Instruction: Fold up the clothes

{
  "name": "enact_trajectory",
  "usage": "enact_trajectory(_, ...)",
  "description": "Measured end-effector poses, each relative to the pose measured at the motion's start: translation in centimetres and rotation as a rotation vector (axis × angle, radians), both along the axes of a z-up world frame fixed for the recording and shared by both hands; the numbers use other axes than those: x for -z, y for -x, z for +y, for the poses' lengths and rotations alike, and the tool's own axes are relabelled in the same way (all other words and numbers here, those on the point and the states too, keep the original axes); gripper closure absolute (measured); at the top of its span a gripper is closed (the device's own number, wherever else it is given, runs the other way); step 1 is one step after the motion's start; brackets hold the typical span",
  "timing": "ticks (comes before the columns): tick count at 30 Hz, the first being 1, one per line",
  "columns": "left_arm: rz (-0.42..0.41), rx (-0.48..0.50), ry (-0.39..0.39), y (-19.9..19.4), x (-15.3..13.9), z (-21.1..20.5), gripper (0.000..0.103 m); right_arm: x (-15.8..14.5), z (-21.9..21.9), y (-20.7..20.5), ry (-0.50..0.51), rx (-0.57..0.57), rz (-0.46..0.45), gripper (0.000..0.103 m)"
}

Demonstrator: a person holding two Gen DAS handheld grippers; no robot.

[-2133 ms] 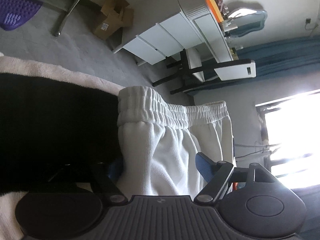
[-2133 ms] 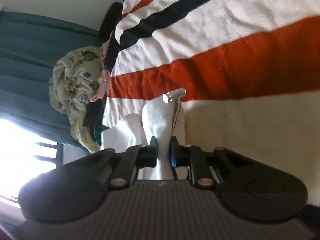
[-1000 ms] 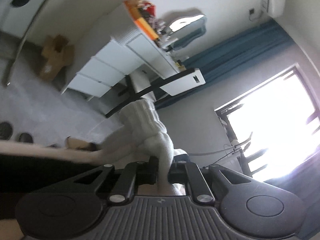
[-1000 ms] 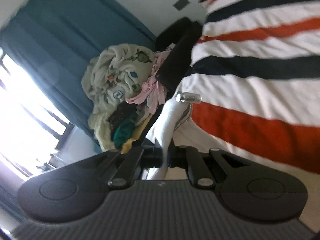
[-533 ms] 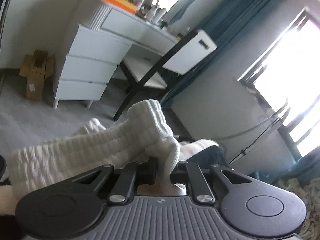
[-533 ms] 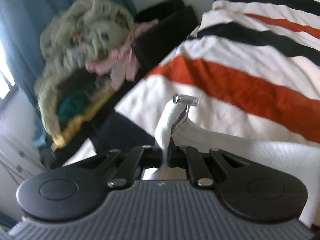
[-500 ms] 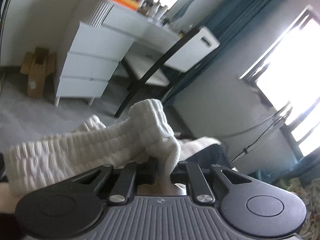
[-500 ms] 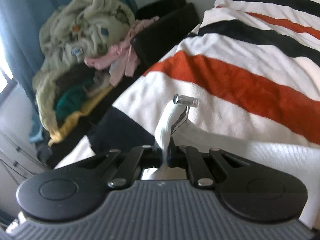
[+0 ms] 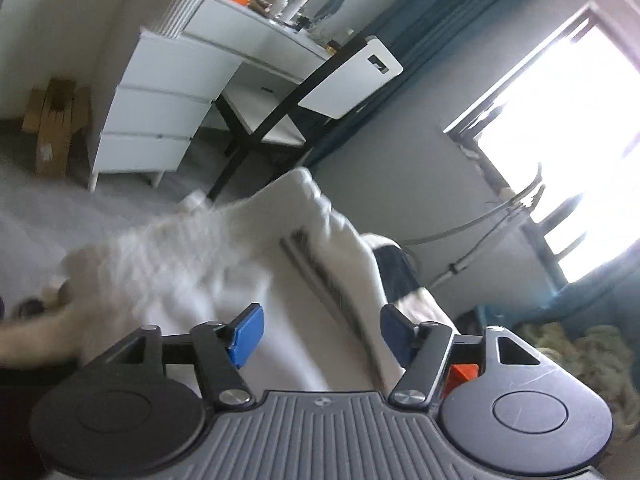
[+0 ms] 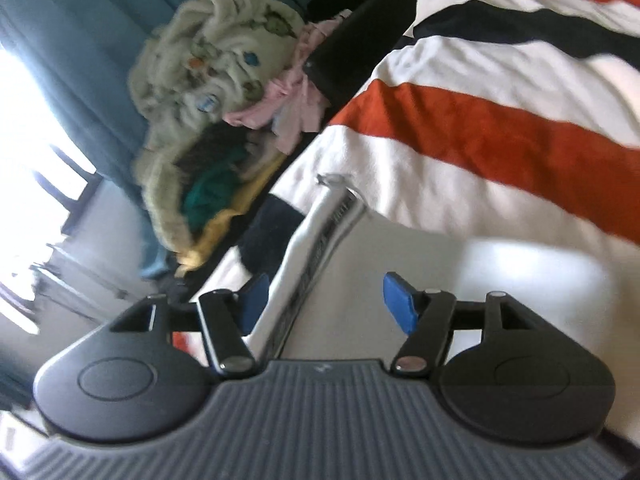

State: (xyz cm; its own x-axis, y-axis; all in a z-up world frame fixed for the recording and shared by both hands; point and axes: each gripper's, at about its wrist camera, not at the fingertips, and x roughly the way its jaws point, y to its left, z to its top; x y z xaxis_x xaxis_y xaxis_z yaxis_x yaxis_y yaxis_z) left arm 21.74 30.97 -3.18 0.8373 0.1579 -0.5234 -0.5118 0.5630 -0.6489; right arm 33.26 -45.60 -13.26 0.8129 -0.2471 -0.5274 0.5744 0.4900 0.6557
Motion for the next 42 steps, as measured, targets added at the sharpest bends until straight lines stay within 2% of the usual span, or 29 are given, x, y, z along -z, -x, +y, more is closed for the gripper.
enact_trajectory(2, -0.023, 0.012, 0.038, 3.0, 0.3, -0.9, 0.025, -0.2, 0.6, 3.4, -0.046, -0.018, -0.058, 0.036)
enact_trajectory(6, -0.027, 0.062, 0.108, 8.1, 1.4, -1.3, 0.023, -0.2, 1.4, 9.3, -0.108, -0.053, -0.13, 0.037)
enact_trajectory(9, -0.021, 0.096, 0.151, 10.8, 2.5, -0.8, 0.019, 0.3, 0.5, 11.9, -0.209, -0.078, -0.124, 0.037)
enact_trajectory(11, 0.003, 0.086, 0.263, 12.0, 4.1, -0.2, 0.019, 0.9, -0.5, 13.2, -0.305, -0.088, -0.136, 0.038)
enact_trajectory(14, 0.001, 0.023, 0.376, 13.0, 6.4, 1.0, 0.019, 2.2, -1.1, 14.4, -0.384, -0.106, -0.127, 0.038)
enact_trajectory(17, 0.005, -0.038, 0.367, 12.6, 7.4, 2.0, 0.02, 3.9, -0.9, 14.3, -0.434, -0.118, -0.11, 0.041)
enact_trajectory(21, -0.04, -0.052, 0.343, 10.9, 8.2, 2.5, 0.022, 6.1, -0.7, 14.1, -0.495, -0.132, -0.088, 0.046)
enact_trajectory(25, -0.065, -0.061, 0.316, 8.2, 9.5, 3.2, 0.027, 7.5, -0.8, 12.1, -0.459, -0.107, -0.077, 0.055)
enact_trajectory(27, -0.076, -0.067, 0.264, 6.8, 9.5, 2.9, 0.031, 8.2, -0.9, 11.0, -0.444, -0.094, -0.085, 0.056)
enact_trajectory(30, -0.085, -0.104, 0.231, 4.2, 9.9, 3.3, 0.037, 8.8, -1.3, 9.3, -0.388, -0.086, -0.128, 0.056)
enact_trajectory(32, -0.078, -0.144, 0.225, 3.4, 9.9, 3.7, 0.05, 8.9, -1.5, 8.0, -0.345, -0.086, -0.146, 0.056)
enact_trajectory(36, -0.078, -0.201, 0.205, 2.7, 9.9, 4.2, 0.07, 8.8, -2.3, 6.3, -0.265, -0.039, -0.146, 0.06)
enact_trajectory(37, -0.086, -0.207, 0.203, 2.7, 9.9, 4.3, 0.078, 8.8, -2.5, 6.0, -0.248, -0.022, -0.145, 0.064)
enact_trajectory(38, -0.097, -0.209, 0.205, 2.4, 10.0, 4.6, 0.082, 8.8, -2.8, 5.8, -0.232, -0.007, -0.143, 0.073)
enact_trajectory(41, -0.129, -0.198, 0.164, 3.4, 9.1, 4.1, 0.09, 8.4, -3.3, 5.7, -0.181, 0.02, -0.129, 0.088)
enact_trajectory(42, -0.135, -0.19, 0.136, 3.6, 8.7, 3.9, 0.091, 8.1, -3.5, 5.8, -0.165, 0.026, -0.127, 0.089)
